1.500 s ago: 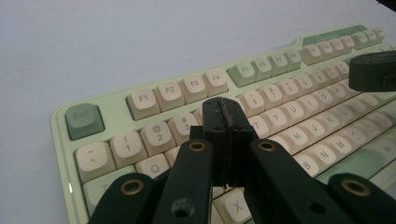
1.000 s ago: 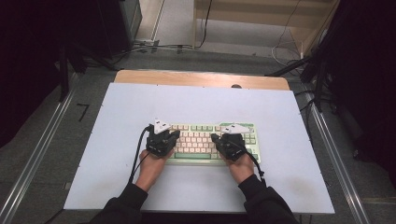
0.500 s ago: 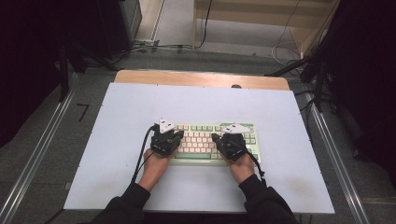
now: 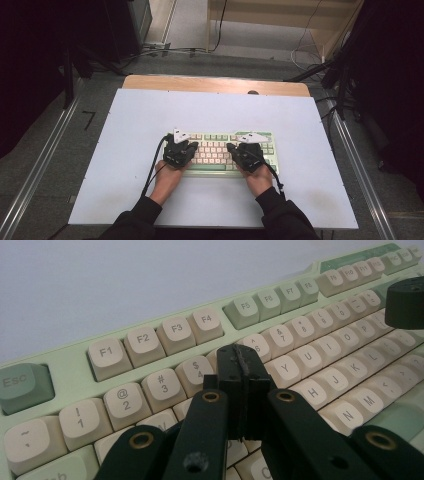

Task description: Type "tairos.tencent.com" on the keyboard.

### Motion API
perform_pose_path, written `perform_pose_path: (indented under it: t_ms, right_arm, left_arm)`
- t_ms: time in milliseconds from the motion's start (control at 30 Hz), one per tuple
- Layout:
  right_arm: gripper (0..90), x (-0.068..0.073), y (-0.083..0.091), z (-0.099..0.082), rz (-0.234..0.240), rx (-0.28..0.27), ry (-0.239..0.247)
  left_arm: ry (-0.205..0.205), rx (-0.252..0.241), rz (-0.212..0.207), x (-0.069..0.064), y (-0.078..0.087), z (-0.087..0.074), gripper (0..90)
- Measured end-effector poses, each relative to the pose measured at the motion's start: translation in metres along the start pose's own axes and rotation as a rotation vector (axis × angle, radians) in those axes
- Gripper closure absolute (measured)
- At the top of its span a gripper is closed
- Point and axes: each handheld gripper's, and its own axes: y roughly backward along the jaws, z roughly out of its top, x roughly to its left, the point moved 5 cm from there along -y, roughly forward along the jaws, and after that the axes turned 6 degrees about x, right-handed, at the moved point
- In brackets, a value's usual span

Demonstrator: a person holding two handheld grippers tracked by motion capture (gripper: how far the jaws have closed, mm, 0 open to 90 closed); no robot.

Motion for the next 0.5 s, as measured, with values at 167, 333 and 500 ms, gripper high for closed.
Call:
perform_pose_path:
  t_ms: [167,333,500]
  right_arm:
    - [87.6,-0.0003,0.0001,-0.0003,-0.002,0.002,-0.001]
    - [87.6,-0.0007,-0.0011,-0.0008,-0.005,0.006,0.001]
    - [87.6,-0.0014,-0.0009,-0.0005,-0.005,0.002,0.001]
  left_arm:
    - [-0.007,0.008,0.010,-0.0005,-0.0018,-0.0014,90.0]
    - [-0.010,0.023,0.018,-0.0006,-0.0031,-0.0031,90.0]
    - [0.004,-0.022,0.019,0.0008,0.0032,-0.0004,90.0]
